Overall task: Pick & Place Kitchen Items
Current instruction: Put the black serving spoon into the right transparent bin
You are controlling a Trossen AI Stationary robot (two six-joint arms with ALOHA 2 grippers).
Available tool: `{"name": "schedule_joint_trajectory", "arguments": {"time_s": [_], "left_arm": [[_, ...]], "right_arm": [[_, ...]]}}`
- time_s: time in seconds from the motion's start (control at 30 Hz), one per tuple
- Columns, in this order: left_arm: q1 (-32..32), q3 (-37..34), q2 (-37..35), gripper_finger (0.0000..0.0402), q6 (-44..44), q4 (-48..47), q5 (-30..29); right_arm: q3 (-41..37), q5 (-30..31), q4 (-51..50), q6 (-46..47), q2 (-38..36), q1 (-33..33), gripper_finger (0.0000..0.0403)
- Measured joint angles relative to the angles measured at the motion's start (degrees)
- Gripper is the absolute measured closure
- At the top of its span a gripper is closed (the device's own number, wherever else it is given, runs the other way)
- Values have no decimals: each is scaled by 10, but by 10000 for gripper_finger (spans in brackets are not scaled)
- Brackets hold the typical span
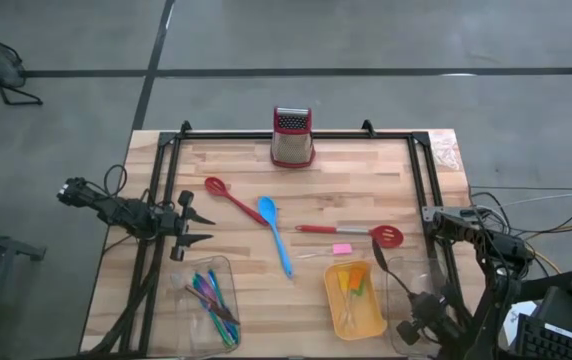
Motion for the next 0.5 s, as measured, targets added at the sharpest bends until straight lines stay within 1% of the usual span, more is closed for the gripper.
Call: {"name": "schedule_joint_trajectory", "arguments": {"time_s": [0.2, 0.27, 0.5], "left_arm": [[0, 0, 0, 243, 0, 0, 0], [0, 0, 0, 243, 0, 0, 0], [0, 0, 0, 243, 0, 0, 0]], "right_arm": [[5, -33, 0, 1, -6, 0, 326], [5, -45, -1, 5, -6, 0, 310], [5, -49, -4, 17, -17, 0, 240]]}}
